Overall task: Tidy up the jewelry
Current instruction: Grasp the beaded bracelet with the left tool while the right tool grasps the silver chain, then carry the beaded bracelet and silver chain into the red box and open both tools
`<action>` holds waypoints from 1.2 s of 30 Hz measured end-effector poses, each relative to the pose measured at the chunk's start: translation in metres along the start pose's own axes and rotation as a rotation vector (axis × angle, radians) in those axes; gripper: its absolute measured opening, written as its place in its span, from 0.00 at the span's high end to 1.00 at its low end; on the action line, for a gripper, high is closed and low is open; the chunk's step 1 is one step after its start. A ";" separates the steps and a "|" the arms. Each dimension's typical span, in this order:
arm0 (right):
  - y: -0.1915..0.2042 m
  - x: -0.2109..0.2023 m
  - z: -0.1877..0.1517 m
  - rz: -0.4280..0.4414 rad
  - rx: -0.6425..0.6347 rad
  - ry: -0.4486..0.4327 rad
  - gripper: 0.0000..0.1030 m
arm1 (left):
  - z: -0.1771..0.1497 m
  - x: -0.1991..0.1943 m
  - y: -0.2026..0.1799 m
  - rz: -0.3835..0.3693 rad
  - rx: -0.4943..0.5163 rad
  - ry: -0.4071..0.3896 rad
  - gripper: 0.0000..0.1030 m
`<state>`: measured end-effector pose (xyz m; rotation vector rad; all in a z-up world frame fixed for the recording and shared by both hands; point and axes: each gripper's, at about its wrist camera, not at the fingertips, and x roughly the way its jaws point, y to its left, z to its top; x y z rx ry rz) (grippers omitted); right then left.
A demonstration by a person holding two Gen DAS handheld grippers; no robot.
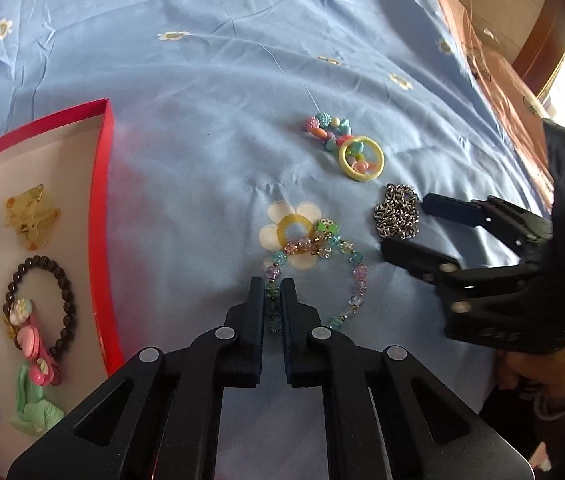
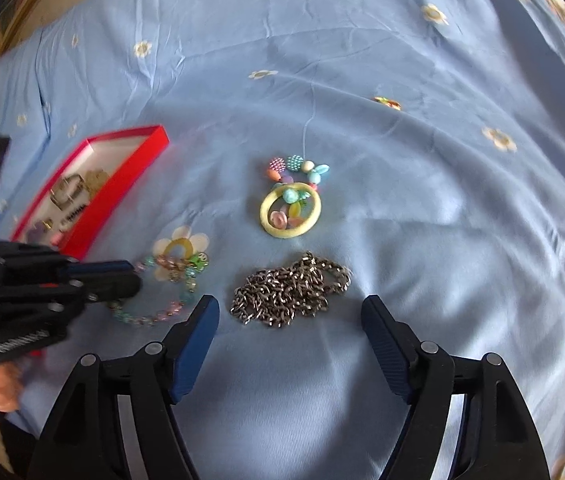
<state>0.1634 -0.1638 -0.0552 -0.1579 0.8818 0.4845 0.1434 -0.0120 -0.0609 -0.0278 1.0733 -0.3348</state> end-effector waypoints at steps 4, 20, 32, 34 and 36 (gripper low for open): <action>0.009 0.005 0.002 -0.064 -0.052 -0.011 0.62 | -0.003 -0.008 0.002 -0.027 -0.028 -0.029 0.94; 0.019 -0.047 0.007 0.138 0.081 -0.121 0.89 | -0.007 -0.082 0.007 -0.083 -0.086 -0.190 0.94; 0.061 -0.080 0.019 0.247 0.030 -0.183 0.89 | -0.027 -0.139 0.034 -0.060 -0.149 -0.292 0.94; 0.070 -0.081 0.020 0.267 0.020 -0.183 0.89 | -0.031 -0.146 0.043 -0.053 -0.168 -0.303 0.94; 0.081 -0.082 0.022 0.292 0.005 -0.183 0.89 | -0.035 -0.151 0.051 -0.048 -0.187 -0.310 0.94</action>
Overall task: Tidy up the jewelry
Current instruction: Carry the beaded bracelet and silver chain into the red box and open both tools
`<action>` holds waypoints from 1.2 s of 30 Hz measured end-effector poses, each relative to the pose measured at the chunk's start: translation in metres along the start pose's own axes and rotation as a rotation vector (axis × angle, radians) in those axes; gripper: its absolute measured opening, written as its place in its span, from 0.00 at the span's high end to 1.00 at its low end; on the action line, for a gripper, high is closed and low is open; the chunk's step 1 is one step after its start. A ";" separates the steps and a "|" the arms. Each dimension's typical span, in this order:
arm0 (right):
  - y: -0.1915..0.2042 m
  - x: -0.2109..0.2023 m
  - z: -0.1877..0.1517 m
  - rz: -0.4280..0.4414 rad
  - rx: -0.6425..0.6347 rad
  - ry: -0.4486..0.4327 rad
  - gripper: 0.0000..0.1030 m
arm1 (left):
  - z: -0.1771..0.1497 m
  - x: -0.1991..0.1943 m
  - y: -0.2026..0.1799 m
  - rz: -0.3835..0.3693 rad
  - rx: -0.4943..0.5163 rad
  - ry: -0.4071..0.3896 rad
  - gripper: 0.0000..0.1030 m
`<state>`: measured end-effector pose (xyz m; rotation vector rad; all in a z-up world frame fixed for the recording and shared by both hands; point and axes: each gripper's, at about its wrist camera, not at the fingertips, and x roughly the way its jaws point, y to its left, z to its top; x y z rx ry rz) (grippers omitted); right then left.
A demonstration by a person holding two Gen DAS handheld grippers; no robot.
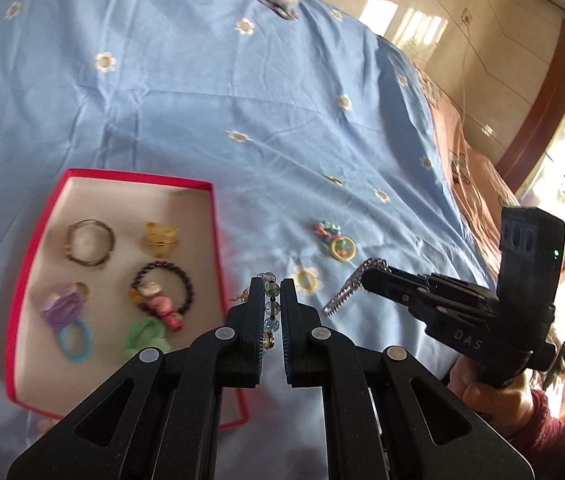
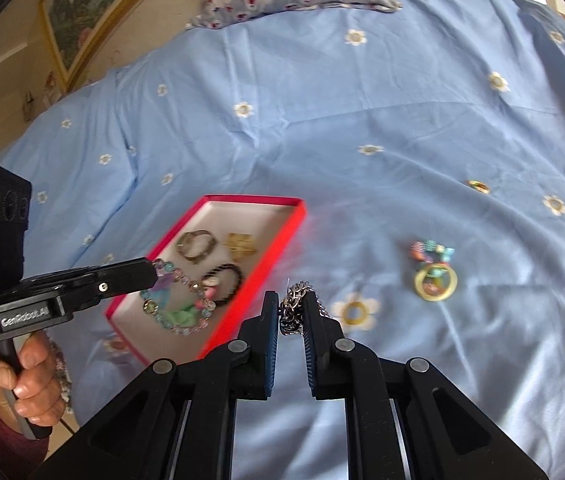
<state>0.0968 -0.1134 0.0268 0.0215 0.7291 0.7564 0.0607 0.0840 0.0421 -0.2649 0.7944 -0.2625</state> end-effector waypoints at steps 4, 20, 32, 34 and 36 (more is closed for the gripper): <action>0.022 0.006 0.004 0.052 -0.023 0.007 0.89 | -0.003 -0.012 0.018 0.028 -0.025 -0.016 0.94; 0.106 0.050 0.001 0.223 -0.125 0.098 0.89 | -0.033 -0.033 0.083 0.091 -0.152 -0.007 0.94; 0.117 0.090 -0.022 0.221 -0.137 0.202 0.89 | -0.057 -0.021 0.121 0.144 -0.227 0.043 0.94; 0.113 0.095 -0.025 0.208 -0.132 0.218 0.89 | -0.059 -0.019 0.130 0.160 -0.245 0.047 0.94; 0.110 0.100 -0.028 0.197 -0.129 0.232 0.89 | -0.061 -0.017 0.139 0.176 -0.259 0.052 0.94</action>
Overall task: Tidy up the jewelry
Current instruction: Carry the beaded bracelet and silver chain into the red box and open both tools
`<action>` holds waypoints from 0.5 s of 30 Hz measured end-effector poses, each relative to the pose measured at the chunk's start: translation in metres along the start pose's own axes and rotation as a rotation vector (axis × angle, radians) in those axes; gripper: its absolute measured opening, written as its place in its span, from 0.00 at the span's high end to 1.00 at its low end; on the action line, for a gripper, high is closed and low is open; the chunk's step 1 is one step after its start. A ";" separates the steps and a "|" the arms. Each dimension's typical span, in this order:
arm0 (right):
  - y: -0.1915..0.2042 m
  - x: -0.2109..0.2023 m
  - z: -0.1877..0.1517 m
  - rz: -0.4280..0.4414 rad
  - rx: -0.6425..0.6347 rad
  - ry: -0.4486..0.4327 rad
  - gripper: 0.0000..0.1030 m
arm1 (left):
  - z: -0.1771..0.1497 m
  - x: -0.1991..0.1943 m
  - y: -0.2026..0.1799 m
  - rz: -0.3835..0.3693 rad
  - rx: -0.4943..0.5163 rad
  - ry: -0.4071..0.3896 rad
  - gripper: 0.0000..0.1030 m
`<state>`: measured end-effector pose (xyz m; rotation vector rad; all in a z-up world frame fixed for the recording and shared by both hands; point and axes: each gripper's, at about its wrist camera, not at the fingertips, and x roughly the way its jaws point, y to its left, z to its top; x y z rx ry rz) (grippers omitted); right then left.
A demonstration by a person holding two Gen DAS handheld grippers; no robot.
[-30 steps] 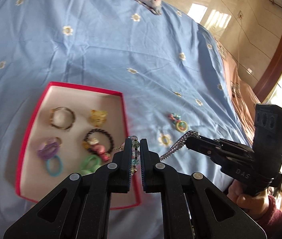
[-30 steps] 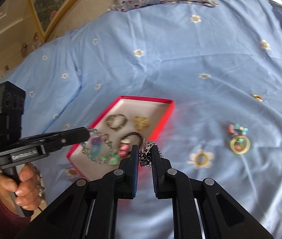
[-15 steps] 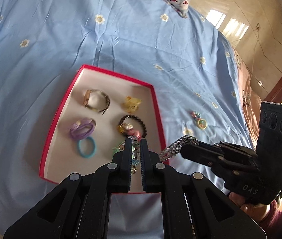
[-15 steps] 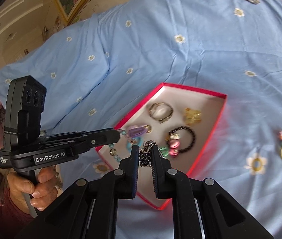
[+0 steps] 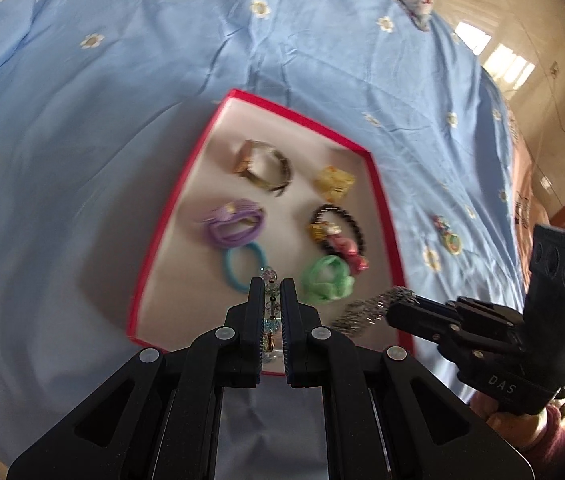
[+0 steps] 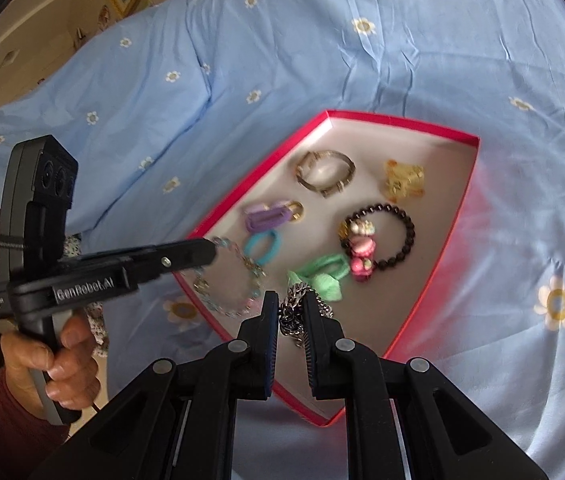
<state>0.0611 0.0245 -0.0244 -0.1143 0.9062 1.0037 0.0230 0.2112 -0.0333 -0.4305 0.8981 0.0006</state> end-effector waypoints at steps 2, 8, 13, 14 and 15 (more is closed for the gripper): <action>-0.005 0.006 -0.003 -0.012 0.005 0.017 0.89 | 0.000 0.004 0.007 0.019 -0.015 0.004 0.94; -0.011 0.020 -0.008 -0.022 0.018 0.060 0.89 | -0.004 0.012 0.022 0.057 -0.037 0.016 0.94; -0.009 0.028 -0.010 -0.019 0.012 0.079 0.89 | -0.006 0.019 0.023 0.072 -0.034 0.034 0.94; -0.009 0.029 -0.010 -0.020 0.009 0.081 0.88 | -0.007 0.020 0.023 0.073 -0.034 0.038 0.94; -0.008 0.031 -0.009 -0.020 0.007 0.083 0.88 | -0.007 0.021 0.024 0.077 -0.035 0.041 0.94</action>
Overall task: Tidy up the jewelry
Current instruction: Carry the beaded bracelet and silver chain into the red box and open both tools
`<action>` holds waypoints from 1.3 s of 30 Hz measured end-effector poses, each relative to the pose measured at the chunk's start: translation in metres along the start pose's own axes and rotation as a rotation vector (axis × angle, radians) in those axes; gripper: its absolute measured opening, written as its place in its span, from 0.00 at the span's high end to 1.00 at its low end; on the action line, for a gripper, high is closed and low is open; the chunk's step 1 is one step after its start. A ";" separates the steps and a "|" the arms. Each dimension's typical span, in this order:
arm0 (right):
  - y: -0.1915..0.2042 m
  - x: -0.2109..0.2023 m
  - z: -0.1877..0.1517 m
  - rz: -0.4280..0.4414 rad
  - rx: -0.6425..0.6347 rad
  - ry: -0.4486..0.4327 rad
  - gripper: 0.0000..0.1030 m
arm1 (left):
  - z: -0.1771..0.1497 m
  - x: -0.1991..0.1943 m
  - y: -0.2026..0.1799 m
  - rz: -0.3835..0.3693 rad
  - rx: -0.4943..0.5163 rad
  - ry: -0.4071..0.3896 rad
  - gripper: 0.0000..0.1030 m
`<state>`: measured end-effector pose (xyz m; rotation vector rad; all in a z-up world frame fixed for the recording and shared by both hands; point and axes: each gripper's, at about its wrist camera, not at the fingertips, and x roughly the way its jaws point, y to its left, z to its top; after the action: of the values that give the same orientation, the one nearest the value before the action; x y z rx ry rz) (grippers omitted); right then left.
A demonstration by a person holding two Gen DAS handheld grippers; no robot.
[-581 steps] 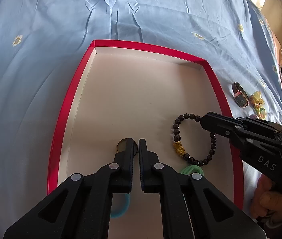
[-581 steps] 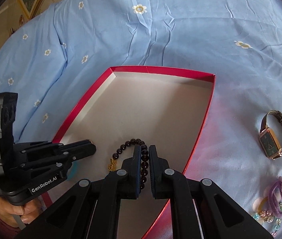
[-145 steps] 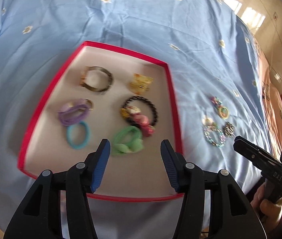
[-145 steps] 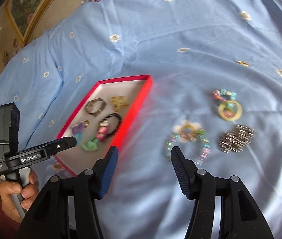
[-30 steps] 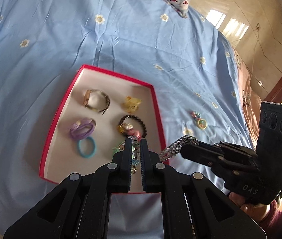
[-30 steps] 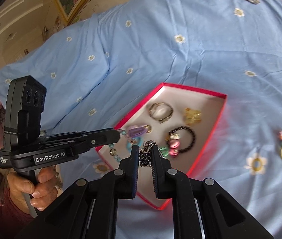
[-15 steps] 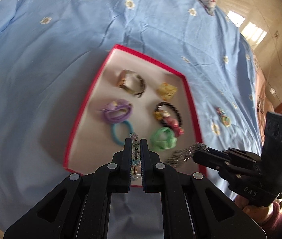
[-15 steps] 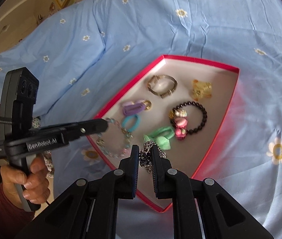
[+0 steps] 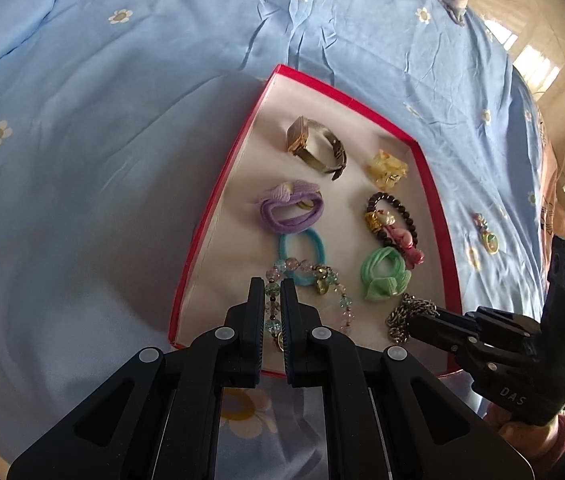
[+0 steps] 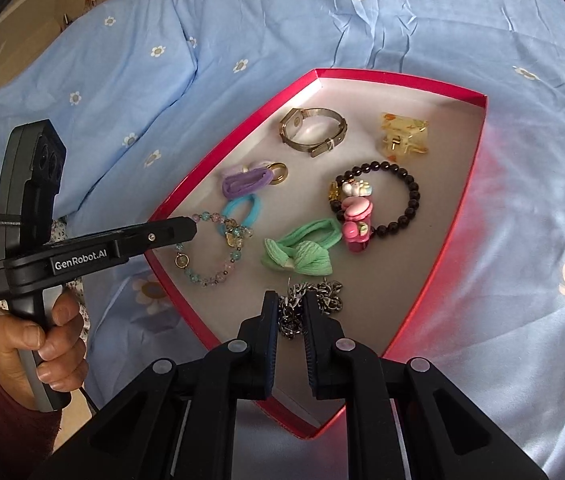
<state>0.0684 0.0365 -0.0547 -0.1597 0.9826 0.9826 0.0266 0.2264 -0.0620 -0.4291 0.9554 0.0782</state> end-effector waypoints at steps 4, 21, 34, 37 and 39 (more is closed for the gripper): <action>0.000 0.002 0.001 0.003 0.001 0.004 0.87 | 0.000 0.002 0.002 0.001 -0.005 0.003 0.94; -0.002 -0.006 0.002 0.024 0.025 -0.013 0.79 | 0.000 -0.002 0.000 0.027 0.001 0.001 0.73; -0.007 -0.035 0.005 0.015 0.055 -0.117 0.47 | -0.002 -0.019 -0.009 0.031 0.003 -0.030 0.55; -0.008 -0.042 0.004 0.016 0.064 -0.143 0.41 | -0.004 -0.026 -0.012 0.032 0.007 -0.046 0.50; -0.009 -0.048 0.003 0.017 0.070 -0.164 0.37 | -0.006 -0.032 -0.014 0.036 0.009 -0.062 0.45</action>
<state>0.0682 0.0033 -0.0195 -0.0119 0.8678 0.9598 0.0071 0.2157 -0.0345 -0.3994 0.9026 0.1195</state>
